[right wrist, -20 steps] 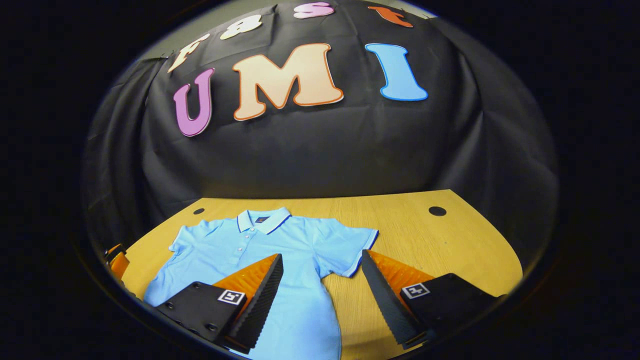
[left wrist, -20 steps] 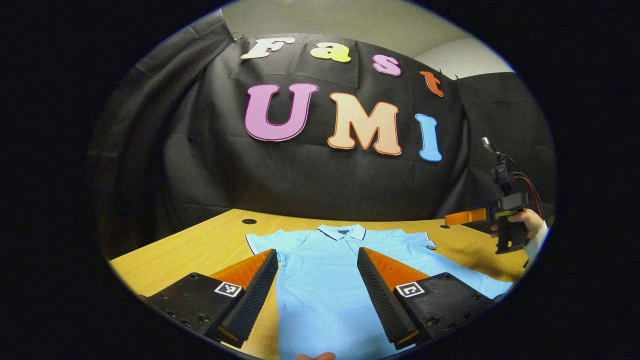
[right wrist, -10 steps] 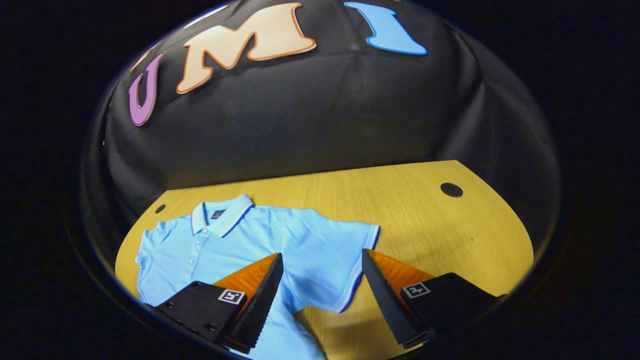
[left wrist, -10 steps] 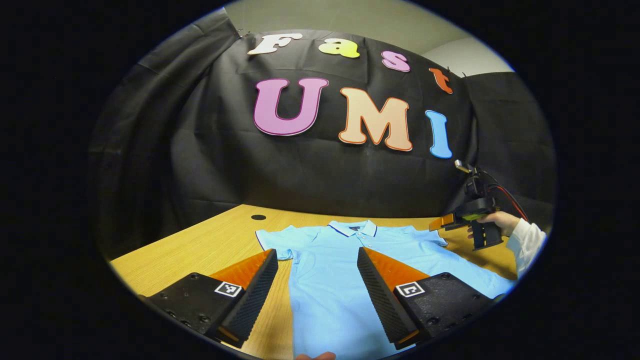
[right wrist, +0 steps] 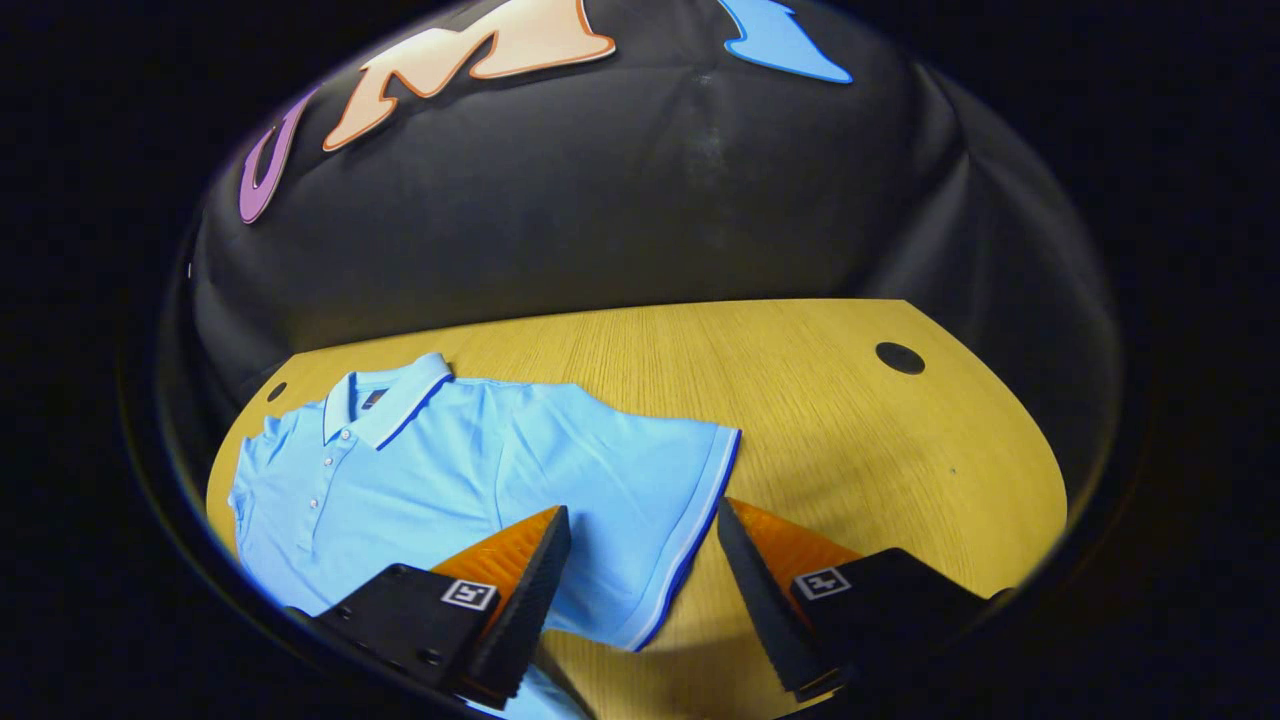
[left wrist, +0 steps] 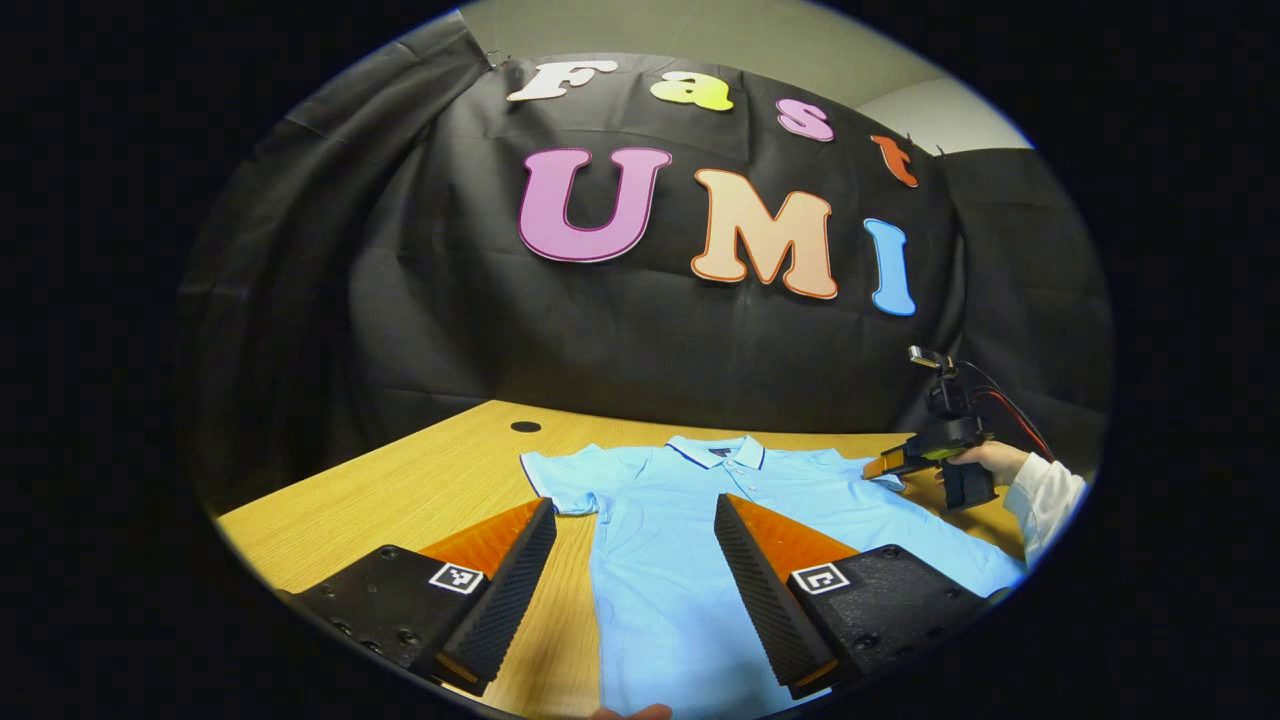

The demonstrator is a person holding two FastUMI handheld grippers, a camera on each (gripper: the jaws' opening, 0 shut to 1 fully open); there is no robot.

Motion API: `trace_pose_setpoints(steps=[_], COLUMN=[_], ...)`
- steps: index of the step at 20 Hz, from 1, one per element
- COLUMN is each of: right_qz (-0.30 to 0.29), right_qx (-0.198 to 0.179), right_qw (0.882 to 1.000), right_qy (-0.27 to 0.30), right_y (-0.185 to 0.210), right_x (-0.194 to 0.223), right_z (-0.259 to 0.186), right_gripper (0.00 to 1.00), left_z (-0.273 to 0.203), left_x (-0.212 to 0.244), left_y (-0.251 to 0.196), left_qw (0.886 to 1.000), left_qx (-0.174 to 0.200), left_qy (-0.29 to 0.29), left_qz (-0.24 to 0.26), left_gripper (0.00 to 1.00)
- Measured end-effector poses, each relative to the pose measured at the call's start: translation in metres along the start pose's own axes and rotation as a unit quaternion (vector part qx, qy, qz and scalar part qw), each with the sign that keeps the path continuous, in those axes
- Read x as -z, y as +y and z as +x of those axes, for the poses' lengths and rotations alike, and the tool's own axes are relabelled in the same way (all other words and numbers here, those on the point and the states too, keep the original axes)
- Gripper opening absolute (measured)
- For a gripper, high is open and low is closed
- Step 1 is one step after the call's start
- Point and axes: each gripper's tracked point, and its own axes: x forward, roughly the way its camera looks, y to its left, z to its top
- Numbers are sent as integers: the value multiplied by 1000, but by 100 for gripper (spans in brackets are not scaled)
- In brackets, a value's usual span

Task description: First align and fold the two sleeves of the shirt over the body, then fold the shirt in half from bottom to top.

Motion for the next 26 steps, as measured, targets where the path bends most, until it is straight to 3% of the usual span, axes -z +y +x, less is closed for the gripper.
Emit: trace_pose_setpoints(steps=[2, 4, 5, 6, 7, 8, 15, 18, 23, 26], right_qz=[-5, -7, -7, -9, -7, -3, 5, 38, 102, 96], right_qx=[-10, -26, -32, -32, -34, -34, -70, -127, -255, -274], right_qw=[1000, 1000, 999, 999, 999, 999, 997, 989, 958, 954], right_qy=[-1, -6, -6, -9, -5, -5, -34, -71, -80, -70], right_y=[2, 10, 14, 14, 14, 14, 30, 62, 123, 140], right_x=[0, 0, 1, 0, 1, 0, -17, -42, -51, -36], right_z=[0, -2, -2, -1, -3, -4, -16, -35, -63, -57], right_gripper=[70, 41, 35, 14, 15, 6, 6, 6, 5, 5], left_z=[0, 1, 3, 3, 2, 1, 3, 3, 4, 3], left_x=[0, 3, 5, 5, 4, 4, 4, 6, 7, 6], left_y=[-1, -2, -3, -3, -2, -1, 1, 1, -1, 2], left_qw=[1000, 1000, 1000, 1000, 1000, 1000, 1000, 1000, 1000, 1000], left_qx=[2, 4, 4, 4, 4, 4, 4, 5, 8, 4], left_qy=[0, 5, 7, 8, 7, 7, 5, 8, 10, 8], left_qz=[0, -4, -5, -6, -7, -7, -5, -7, -9, -7], left_gripper=[95, 95, 95, 95, 95, 95, 95, 95, 95, 95])
